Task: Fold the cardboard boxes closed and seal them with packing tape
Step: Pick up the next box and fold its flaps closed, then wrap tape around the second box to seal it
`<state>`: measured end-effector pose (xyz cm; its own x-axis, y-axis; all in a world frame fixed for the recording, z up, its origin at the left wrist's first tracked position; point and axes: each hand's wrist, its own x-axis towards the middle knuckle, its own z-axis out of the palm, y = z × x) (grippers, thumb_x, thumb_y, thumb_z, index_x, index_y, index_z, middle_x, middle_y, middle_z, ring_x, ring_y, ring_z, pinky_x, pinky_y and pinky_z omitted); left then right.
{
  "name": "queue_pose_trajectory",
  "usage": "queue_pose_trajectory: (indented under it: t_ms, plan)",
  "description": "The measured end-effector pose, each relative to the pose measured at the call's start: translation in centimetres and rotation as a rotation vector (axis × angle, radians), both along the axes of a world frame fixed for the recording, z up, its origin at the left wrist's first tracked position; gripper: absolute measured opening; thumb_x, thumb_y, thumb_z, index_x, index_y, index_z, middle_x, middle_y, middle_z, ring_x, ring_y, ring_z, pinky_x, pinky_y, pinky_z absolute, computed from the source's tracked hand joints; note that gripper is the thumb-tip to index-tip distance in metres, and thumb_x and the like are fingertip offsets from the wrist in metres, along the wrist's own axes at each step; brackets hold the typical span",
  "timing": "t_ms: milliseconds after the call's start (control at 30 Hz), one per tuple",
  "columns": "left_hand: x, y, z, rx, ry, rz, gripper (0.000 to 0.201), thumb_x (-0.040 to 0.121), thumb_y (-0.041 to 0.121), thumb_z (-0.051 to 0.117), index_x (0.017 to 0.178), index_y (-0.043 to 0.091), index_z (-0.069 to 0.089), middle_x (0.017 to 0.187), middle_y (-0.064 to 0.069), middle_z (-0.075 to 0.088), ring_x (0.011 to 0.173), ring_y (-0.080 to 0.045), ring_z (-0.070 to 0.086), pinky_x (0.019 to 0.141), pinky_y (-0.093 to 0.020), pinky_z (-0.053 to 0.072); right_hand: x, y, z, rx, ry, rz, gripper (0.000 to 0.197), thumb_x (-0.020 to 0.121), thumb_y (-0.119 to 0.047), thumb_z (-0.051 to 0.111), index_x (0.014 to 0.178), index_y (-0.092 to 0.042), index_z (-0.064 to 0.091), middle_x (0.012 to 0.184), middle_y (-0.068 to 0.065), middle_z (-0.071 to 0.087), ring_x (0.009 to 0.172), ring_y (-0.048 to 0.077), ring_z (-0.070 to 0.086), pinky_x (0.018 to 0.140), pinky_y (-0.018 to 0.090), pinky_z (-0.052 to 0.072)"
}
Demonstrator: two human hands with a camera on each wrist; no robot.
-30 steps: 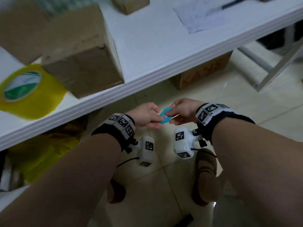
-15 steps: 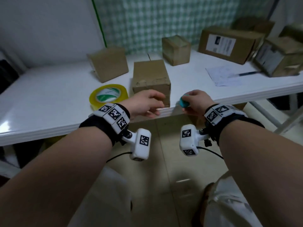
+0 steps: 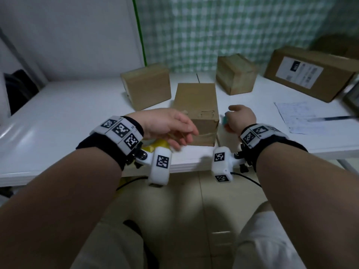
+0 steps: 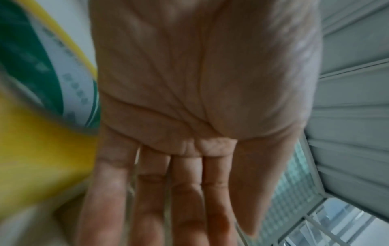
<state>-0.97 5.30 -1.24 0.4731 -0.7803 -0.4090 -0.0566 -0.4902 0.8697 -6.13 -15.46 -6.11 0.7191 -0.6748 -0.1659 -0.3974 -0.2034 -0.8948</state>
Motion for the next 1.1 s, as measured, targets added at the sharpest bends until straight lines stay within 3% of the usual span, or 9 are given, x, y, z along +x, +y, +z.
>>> queue_pose_trajectory:
  t_ms: [133,233,300,400,567,733,900,967,1100]
  plan:
    - [1.7,1.5,0.9,0.086,-0.091,0.12,0.019,0.095,0.013,0.051,0.083,0.008,0.065,0.07,-0.006,0.063,0.061,-0.013,0.059,0.057,-0.021,0.05,0.6,0.4,1.9,0.052,-0.05,0.038,0.028,0.096,-0.029,0.041,0.106,-0.008,0.057,0.095,0.009,0.055,0.063,0.023,0.059,0.059,0.032,0.053]
    - [2.6,2.2,1.4,0.166,-0.141,0.172,0.019,0.093,0.014,0.054,0.08,0.009,0.066,0.071,-0.004,0.064,0.067,-0.015,0.057,0.067,-0.025,0.049,0.7,0.4,2.9,0.113,-0.037,0.141,0.046,0.093,-0.053,0.04,0.117,-0.016,0.055,0.105,0.005,0.055,0.083,0.026,0.064,0.082,0.041,0.055]
    - [2.9,2.3,1.6,0.246,-0.228,0.186,0.016,0.091,0.018,0.058,0.081,0.011,0.069,0.079,-0.003,0.068,0.076,-0.018,0.061,0.076,-0.03,0.051,0.7,0.6,2.9,0.125,-0.029,0.218,0.063,0.088,-0.062,0.048,0.133,-0.018,0.048,0.119,0.003,0.054,0.094,0.025,0.063,0.085,0.041,0.054]
    - [2.7,2.5,1.4,0.348,-0.292,0.221,0.009,0.087,0.021,0.065,0.089,0.013,0.069,0.088,-0.005,0.07,0.077,-0.017,0.063,0.068,-0.027,0.054,0.5,1.5,2.6,0.111,-0.027,0.308,0.078,0.079,-0.057,0.065,0.144,-0.025,0.036,0.125,0.0,0.055,0.1,0.022,0.06,0.085,0.039,0.053]
    - [1.9,3.2,-0.1,0.584,-0.521,0.223,0.043,0.073,0.039,0.078,0.1,0.017,0.052,0.097,-0.005,0.061,0.08,-0.015,0.052,0.072,-0.031,0.043,0.2,2.5,2.7,0.033,-0.062,0.368,0.075,0.084,-0.037,0.068,0.147,-0.03,0.029,0.122,-0.001,0.06,0.104,0.018,0.058,0.084,0.033,0.05]
    - [-0.5,3.8,-0.8,0.679,-0.626,0.131,0.051,0.072,0.044,0.077,0.107,0.014,0.053,0.102,-0.005,0.054,0.089,-0.022,0.049,0.079,-0.03,0.042,-0.2,3.9,2.9,-0.257,-0.097,0.412,0.058,0.093,-0.03,0.056,0.147,-0.026,0.034,0.148,-0.003,0.042,0.133,0.017,0.042,0.109,0.028,0.032]
    - [-1.7,4.0,-1.3,0.659,-0.788,0.191,0.041,0.078,0.031,0.071,0.062,0.014,0.037,0.065,-0.003,0.04,0.062,-0.019,0.039,0.057,-0.03,0.029,-1.8,4.3,3.3,-0.339,-0.08,0.527,0.052,0.088,-0.039,0.062,0.136,-0.022,0.052,0.141,-0.002,0.051,0.128,0.016,0.048,0.107,0.027,0.033]
    - [-2.0,3.9,-0.3,0.593,-0.808,0.295,0.043,0.083,0.025,0.066,0.059,0.016,0.032,0.062,-0.003,0.032,0.058,-0.019,0.032,0.054,-0.031,0.022,-2.4,4.0,3.2,-0.361,-0.059,0.536,0.051,0.089,-0.037,0.061,0.137,-0.023,0.051,0.141,-0.002,0.051,0.128,0.016,0.047,0.108,0.028,0.034]
    - [-1.5,4.6,1.6,0.273,-0.642,0.632,0.024,0.089,0.024,0.061,0.071,0.012,0.05,0.07,-0.006,0.046,0.07,-0.022,0.043,0.061,-0.029,0.031,-3.0,3.8,3.5,-0.422,-0.022,0.526,0.046,0.093,-0.034,0.055,0.138,-0.025,0.049,0.141,-0.003,0.051,0.129,0.016,0.047,0.104,0.024,0.034]
